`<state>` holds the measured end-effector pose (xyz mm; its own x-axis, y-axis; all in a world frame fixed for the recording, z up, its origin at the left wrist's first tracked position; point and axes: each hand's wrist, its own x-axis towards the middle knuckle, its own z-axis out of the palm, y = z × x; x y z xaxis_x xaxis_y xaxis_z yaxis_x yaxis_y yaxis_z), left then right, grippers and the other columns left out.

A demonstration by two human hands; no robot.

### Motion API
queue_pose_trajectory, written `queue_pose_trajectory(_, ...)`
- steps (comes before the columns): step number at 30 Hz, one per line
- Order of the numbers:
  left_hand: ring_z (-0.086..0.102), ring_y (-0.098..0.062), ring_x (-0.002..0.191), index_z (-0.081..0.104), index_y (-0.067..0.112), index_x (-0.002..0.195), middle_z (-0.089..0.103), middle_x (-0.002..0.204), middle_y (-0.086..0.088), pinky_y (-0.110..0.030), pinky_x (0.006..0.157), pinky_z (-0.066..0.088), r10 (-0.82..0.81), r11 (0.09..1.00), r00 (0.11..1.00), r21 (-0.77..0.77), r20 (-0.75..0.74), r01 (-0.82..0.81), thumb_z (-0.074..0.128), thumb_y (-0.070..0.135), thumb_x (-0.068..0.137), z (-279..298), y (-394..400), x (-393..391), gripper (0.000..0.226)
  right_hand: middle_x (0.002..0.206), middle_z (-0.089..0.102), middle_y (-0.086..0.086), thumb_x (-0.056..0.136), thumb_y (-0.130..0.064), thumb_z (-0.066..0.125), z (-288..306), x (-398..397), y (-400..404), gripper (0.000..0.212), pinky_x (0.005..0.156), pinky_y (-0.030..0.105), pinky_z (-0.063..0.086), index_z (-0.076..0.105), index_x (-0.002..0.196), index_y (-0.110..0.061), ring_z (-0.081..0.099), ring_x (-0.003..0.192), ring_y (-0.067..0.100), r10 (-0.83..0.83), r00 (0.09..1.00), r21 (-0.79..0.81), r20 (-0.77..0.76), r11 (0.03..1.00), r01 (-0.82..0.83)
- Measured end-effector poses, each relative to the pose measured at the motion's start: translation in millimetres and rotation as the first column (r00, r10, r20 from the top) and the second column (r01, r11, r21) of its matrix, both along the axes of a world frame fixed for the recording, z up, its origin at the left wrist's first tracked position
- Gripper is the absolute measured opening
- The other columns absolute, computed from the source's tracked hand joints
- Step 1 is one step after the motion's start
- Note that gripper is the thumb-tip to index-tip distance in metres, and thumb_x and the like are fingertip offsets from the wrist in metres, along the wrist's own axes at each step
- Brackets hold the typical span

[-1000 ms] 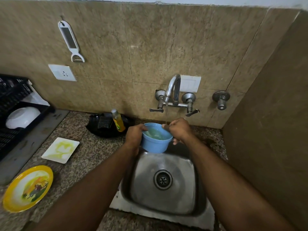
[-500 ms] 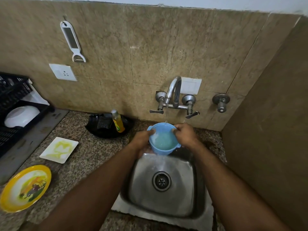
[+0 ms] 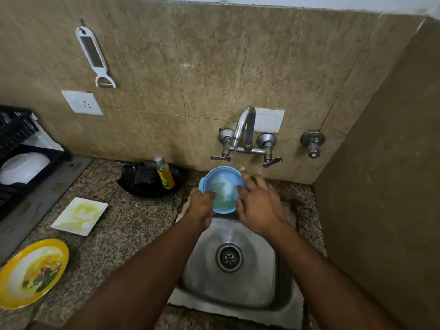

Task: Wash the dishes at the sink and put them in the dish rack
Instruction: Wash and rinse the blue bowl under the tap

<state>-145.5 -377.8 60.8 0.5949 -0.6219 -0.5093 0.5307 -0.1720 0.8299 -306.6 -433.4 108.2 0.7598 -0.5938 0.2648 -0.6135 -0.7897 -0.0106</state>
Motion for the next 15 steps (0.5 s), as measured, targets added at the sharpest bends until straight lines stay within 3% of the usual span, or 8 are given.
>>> queue_pose_trajectory(4,0.070,-0.044,0.091,0.061,0.001,0.115,0.068,0.102,-0.023,-0.054,0.071,0.063,0.029,0.997,0.997,0.075,0.076,-0.035,0.056,-0.015,0.086,-4,-5,-6,0.034,0.165,0.033,0.004,0.092,-0.032,0.051,-2,6,-7,0.039,0.088,0.043,0.057,0.064,0.125,-0.014,0.062,0.112,0.032,-0.078,0.996,0.204,0.034,0.977,0.070)
queue_pose_trajectory(7,0.073,-0.043,0.083,0.067,0.003,0.105,0.072,0.098,-0.024,-0.044,0.056,0.060,0.021,0.994,0.990,0.102,0.142,-0.036,0.058,-0.013,0.079,-3,-10,-5,0.031,0.132,0.063,0.018,0.088,-0.020,0.057,-15,13,-17,0.045,0.090,0.043,0.057,0.063,0.132,-0.015,0.069,0.101,0.038,-0.182,0.980,0.435,0.077,0.891,0.131)
queue_pose_trajectory(8,0.074,-0.041,0.080,0.070,0.003,0.102,0.074,0.095,-0.023,-0.045,0.058,0.061,0.004,0.996,0.992,0.093,0.128,-0.016,0.060,-0.013,0.077,-3,-12,-4,0.031,0.119,0.069,0.021,0.087,-0.013,0.057,-19,12,-19,0.046,0.086,0.046,0.060,0.063,0.132,-0.016,0.072,0.095,0.040,-0.261,0.957,0.569,0.129,0.809,0.144)
queue_pose_trajectory(11,0.075,-0.038,0.085,0.072,0.007,0.101,0.077,0.098,-0.019,-0.047,0.067,0.063,-0.122,0.989,0.992,0.088,0.033,0.119,0.071,0.004,0.078,4,-15,-1,0.023,0.088,0.073,0.024,0.093,0.004,0.043,-24,10,-24,0.047,0.055,0.044,0.063,0.064,0.127,-0.019,0.074,0.061,0.039,-0.613,0.773,0.915,0.163,0.387,0.113)
queue_pose_trajectory(12,0.075,-0.036,0.088,0.073,0.009,0.104,0.077,0.100,-0.016,-0.045,0.070,0.062,-0.163,0.982,0.987,0.093,0.006,0.162,0.073,0.014,0.081,5,-17,2,0.024,0.086,0.073,0.025,0.094,0.005,0.040,-25,12,-27,0.046,0.050,0.041,0.061,0.064,0.125,-0.018,0.073,0.056,0.038,-0.668,0.730,0.947,0.141,0.305,0.097)
queue_pose_trajectory(15,0.076,-0.032,0.091,0.074,0.013,0.107,0.078,0.104,-0.014,-0.044,0.079,0.063,-0.155,0.981,0.988,0.119,-0.020,0.156,0.073,0.038,0.082,2,-20,10,0.035,0.094,0.072,0.027,0.099,0.002,0.041,-27,26,-20,0.042,0.045,0.036,0.059,0.065,0.127,-0.016,0.073,0.055,0.036,-0.681,0.723,0.976,0.113,0.211,0.046)
